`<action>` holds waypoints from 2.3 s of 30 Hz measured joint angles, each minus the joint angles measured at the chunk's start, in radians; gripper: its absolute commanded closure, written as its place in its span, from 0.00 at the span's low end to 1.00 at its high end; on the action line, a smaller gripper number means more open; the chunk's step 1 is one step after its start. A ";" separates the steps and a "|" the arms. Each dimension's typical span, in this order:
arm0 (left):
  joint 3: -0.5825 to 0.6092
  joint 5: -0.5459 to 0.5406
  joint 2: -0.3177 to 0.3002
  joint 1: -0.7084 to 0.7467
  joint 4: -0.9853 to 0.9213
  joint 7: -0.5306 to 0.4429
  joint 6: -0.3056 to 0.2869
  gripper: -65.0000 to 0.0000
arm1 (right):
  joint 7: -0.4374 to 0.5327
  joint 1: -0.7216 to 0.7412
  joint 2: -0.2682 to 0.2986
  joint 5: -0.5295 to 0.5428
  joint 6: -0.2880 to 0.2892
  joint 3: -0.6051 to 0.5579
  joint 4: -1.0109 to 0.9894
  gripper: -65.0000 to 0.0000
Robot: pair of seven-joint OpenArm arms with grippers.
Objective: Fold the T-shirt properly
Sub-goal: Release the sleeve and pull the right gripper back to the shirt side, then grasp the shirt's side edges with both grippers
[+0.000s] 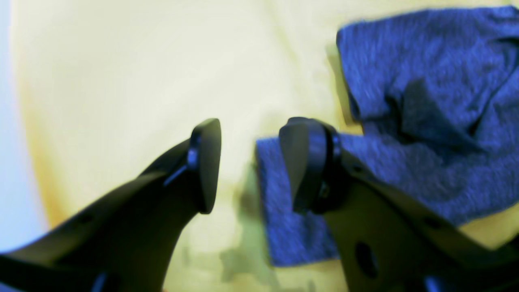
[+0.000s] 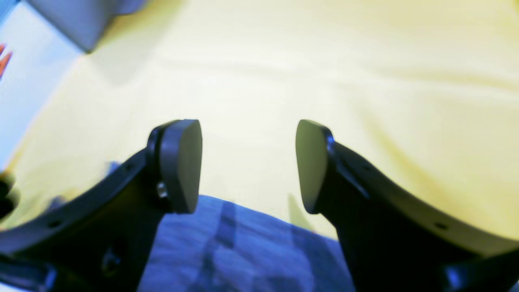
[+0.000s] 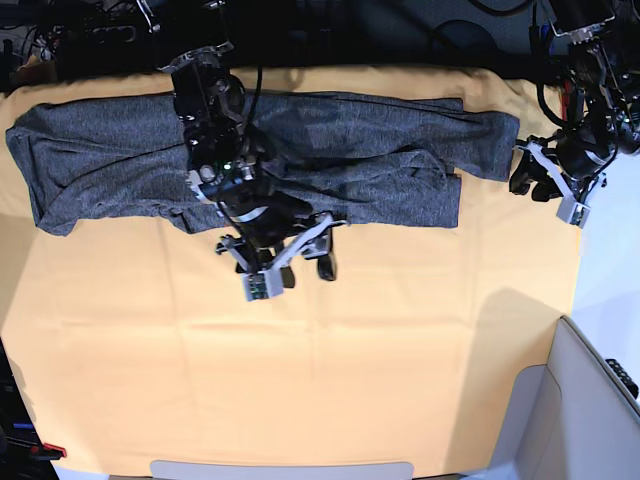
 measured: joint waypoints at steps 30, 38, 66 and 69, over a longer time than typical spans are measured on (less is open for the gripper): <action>0.094 -0.253 0.016 -0.107 -0.285 0.140 0.000 0.51 | -0.002 -0.185 0.068 0.006 0.004 0.237 0.033 0.44; 0.096 -0.290 0.019 -0.102 -0.264 0.200 0.000 0.51 | -0.002 -0.185 0.095 0.006 0.003 0.235 0.033 0.44; 0.161 -0.343 0.096 -0.110 -0.261 0.222 -0.004 0.51 | -0.003 -0.185 0.095 0.007 0.005 0.236 0.033 0.44; 0.156 -0.357 0.093 -0.110 -0.277 0.218 -0.008 0.51 | -0.003 -0.185 0.095 0.006 0.004 0.237 0.033 0.44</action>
